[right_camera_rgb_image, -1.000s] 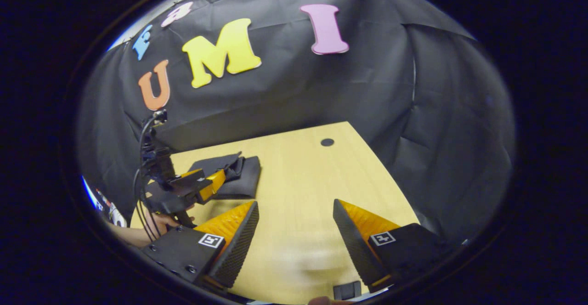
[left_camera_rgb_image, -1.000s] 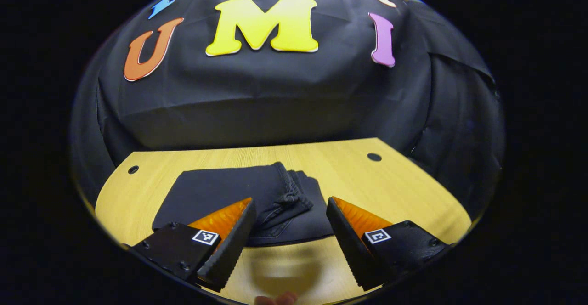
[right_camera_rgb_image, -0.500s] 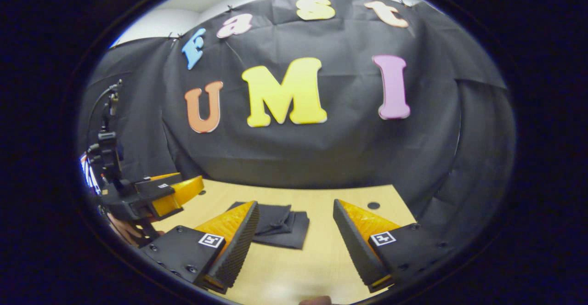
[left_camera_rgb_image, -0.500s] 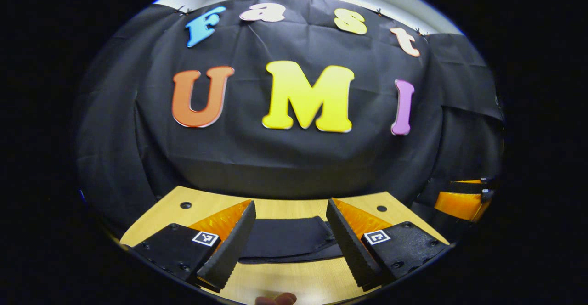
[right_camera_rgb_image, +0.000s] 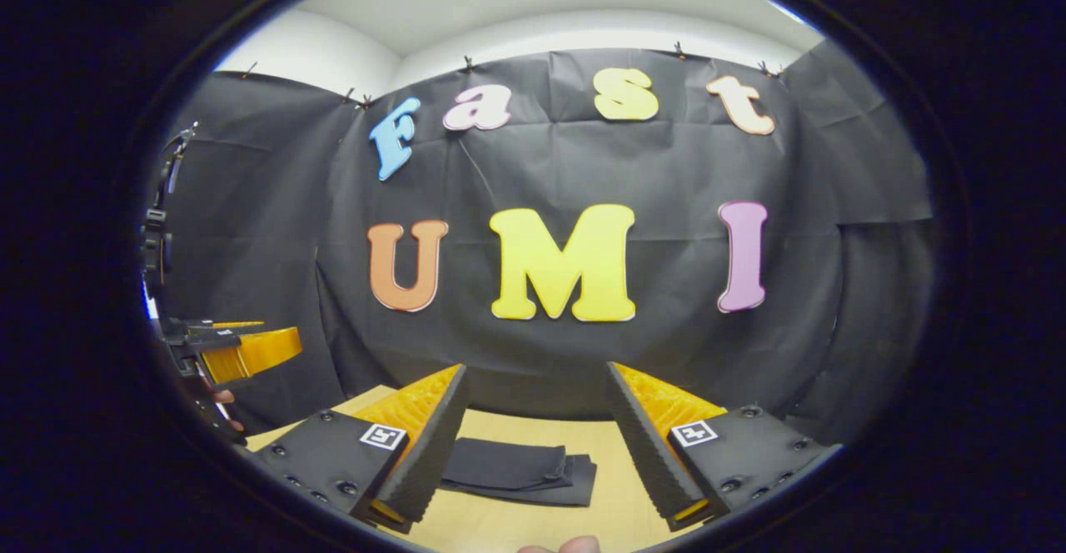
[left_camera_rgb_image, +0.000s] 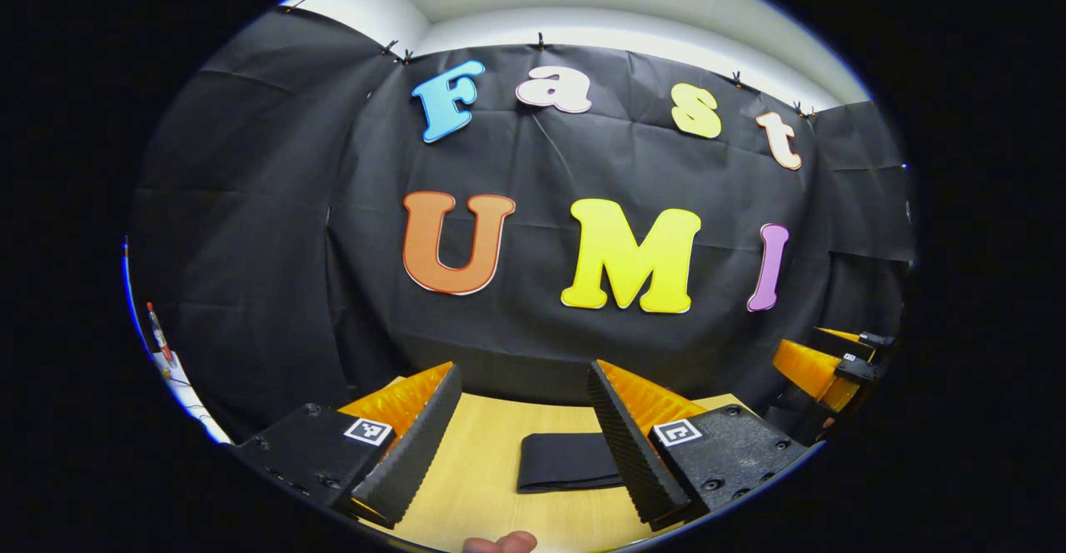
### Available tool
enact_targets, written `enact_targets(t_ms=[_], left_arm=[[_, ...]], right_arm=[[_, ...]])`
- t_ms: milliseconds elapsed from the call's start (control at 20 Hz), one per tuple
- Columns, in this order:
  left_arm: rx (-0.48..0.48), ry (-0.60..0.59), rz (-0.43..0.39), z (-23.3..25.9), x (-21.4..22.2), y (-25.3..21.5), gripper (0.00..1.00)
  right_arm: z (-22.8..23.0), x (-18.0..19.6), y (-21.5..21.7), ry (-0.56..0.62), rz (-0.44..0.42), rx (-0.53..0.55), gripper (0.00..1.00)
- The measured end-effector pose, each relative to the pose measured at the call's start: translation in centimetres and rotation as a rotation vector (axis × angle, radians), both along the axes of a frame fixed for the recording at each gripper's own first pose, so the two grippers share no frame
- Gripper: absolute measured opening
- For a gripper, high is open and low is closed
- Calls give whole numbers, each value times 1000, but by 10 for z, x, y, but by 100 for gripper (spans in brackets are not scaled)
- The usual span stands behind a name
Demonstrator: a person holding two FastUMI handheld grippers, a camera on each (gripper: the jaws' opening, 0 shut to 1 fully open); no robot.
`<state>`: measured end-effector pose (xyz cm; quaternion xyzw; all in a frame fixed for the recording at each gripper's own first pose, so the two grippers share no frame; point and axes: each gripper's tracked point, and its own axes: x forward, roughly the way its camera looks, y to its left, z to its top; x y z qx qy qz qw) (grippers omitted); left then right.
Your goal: Grasp the waist and the cuffs of the jeans and fold them to make the two legs overlap; first hold the waist and fold one-third of the jeans toward the cuffs, then hold the cuffs and fold the remaining one-third in the same direction to finish folding.
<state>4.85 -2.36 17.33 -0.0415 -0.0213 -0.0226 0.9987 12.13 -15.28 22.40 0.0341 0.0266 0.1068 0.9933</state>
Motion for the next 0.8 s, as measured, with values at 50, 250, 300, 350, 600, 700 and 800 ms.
enact_targets(t_ms=[50, 250, 300, 350, 600, 700, 800], left_arm=[[-4, 1, 10, -1, -5, 6, 98], [-34, 9, 19, -7, -16, 17, 98], [-37, 9, 19, -7, -18, 19, 98], [-38, 9, 18, -8, -17, 20, 98], [-31, 0, 10, -6, -16, 23, 98], [-27, -3, 8, -6, -15, 22, 100], [-28, 1, 6, -6, -16, 22, 98]], right_arm=[[2, -5, 3, -10, -8, 4, 94], [0, -17, 22, -26, 3, -20, 94], [-4, -20, 26, -22, 8, -30, 95], [-6, -23, 30, -15, 15, -31, 95], [-4, -20, 43, -18, 24, -26, 98], [-3, -18, 42, -17, 17, -16, 95], [-4, -18, 41, -13, 9, -13, 94]])
